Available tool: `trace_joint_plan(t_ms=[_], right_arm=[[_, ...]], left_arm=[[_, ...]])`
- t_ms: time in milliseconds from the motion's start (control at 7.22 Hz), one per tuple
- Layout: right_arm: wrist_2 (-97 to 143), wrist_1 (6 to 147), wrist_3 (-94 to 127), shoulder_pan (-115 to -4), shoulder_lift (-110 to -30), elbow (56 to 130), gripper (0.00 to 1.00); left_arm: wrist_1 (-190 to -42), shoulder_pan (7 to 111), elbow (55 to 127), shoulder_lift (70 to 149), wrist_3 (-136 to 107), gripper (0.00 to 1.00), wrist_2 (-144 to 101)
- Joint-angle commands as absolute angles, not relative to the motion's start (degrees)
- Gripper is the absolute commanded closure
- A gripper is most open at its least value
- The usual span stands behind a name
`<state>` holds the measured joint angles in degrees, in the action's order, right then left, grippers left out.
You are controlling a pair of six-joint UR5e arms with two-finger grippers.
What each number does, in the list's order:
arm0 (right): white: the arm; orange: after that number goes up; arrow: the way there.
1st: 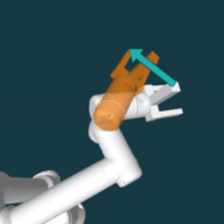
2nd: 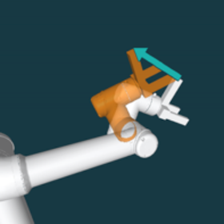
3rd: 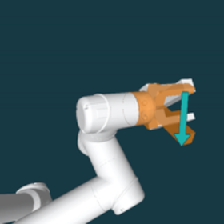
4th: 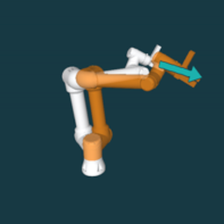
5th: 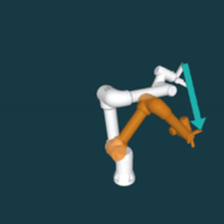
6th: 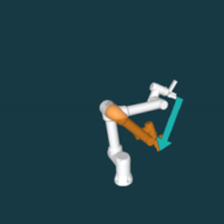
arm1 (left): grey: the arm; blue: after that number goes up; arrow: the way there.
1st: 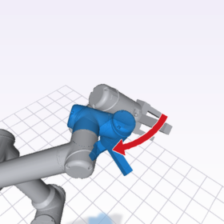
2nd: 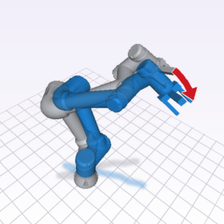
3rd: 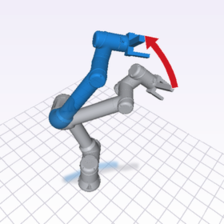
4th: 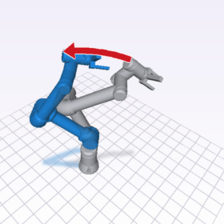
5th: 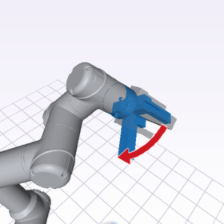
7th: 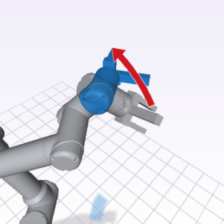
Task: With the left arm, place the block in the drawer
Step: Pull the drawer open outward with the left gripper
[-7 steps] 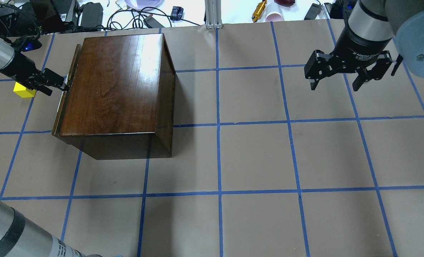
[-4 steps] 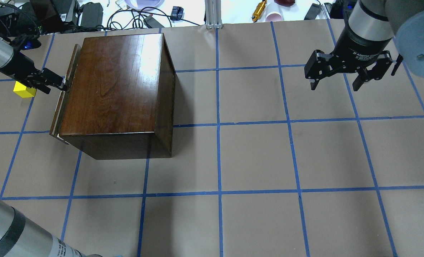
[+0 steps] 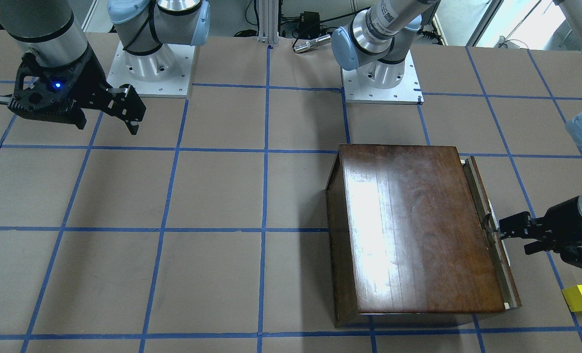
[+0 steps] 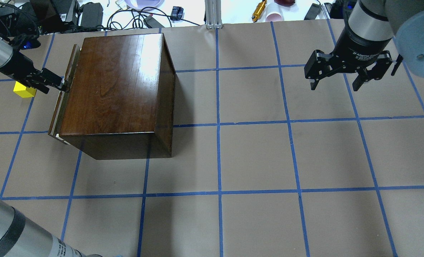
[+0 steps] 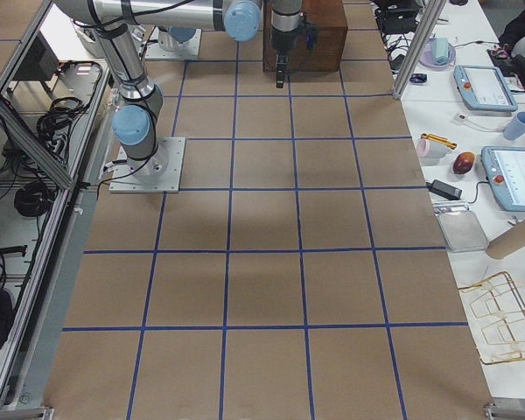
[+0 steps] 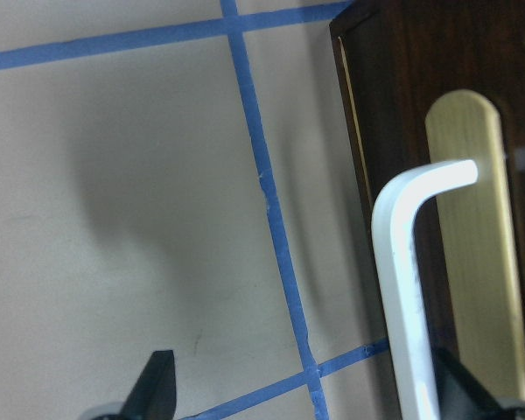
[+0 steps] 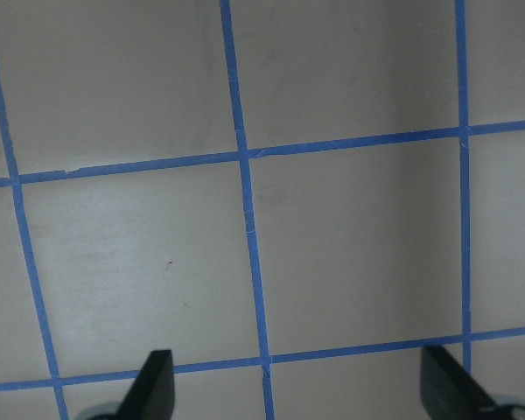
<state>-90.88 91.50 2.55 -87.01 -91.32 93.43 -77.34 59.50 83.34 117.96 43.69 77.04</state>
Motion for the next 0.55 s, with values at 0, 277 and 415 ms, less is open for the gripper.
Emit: trace_joint_plan(t_ms=[0, 277, 415], right_arm=[[-90.88, 91.49, 2.55, -87.01, -91.32, 93.51, 0.0], [-90.88, 91.49, 2.55, -87.01, -91.32, 93.43, 0.0], [-90.88, 91.49, 2.55, -87.01, -91.32, 93.43, 0.0]], left_arm=[[-77.78, 59.5, 82.36, 117.95, 44.29, 0.0, 77.87], [-77.78, 59.5, 82.18, 117.95, 44.38, 0.0, 78.66], [-77.52, 59.5, 82.18, 118.04, 45.34, 0.0, 78.75]])
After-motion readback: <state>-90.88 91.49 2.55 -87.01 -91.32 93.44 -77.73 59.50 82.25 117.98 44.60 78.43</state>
